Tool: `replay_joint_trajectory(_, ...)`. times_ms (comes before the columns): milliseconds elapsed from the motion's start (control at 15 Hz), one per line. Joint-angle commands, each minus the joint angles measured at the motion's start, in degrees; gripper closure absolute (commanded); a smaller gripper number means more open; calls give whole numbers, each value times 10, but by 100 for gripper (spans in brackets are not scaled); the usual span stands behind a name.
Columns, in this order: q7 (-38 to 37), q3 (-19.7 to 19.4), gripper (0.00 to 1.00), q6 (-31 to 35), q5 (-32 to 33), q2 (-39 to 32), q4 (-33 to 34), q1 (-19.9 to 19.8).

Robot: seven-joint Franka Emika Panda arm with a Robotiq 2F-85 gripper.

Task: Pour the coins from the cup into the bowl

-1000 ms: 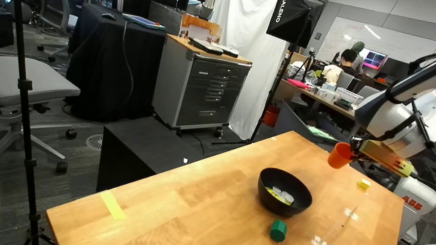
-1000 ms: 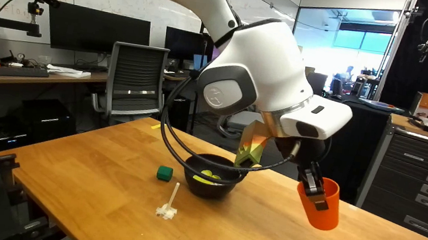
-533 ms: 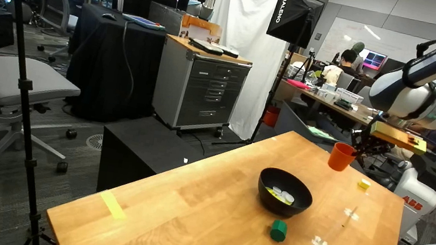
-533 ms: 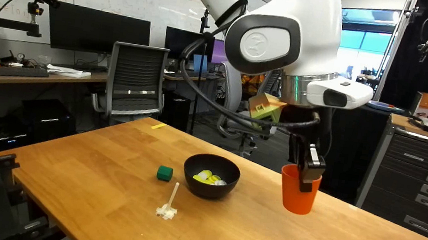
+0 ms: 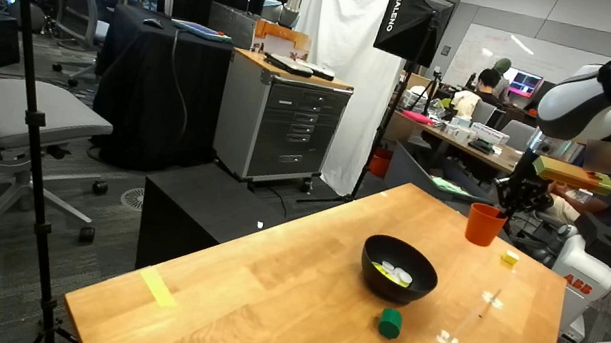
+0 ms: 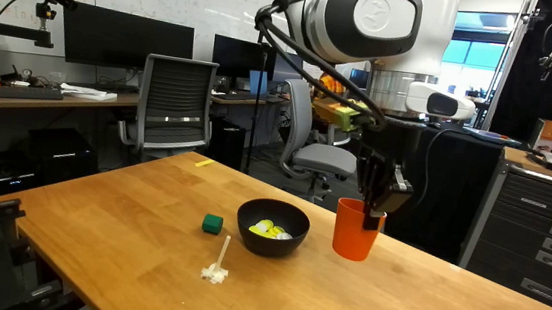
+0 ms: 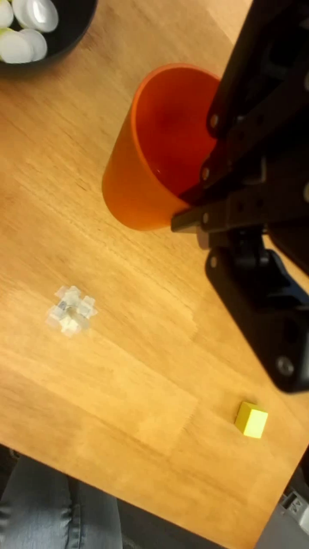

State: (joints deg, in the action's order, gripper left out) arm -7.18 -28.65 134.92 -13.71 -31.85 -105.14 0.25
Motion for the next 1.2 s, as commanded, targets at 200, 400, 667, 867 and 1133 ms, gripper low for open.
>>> replay_joint_trajectory(200,-22,95,96,-50,79,5,10,-85)
replay_joint_trajectory(400,-27,109,96,-43,98,0,-2,-91)
replay_joint_trajectory(667,-36,116,96,-15,110,-5,-27,-89)
replay_joint_trajectory(867,-49,121,96,37,104,-8,-55,-87)
replay_joint_trajectory(1133,-67,126,96,173,88,-22,-99,-88)
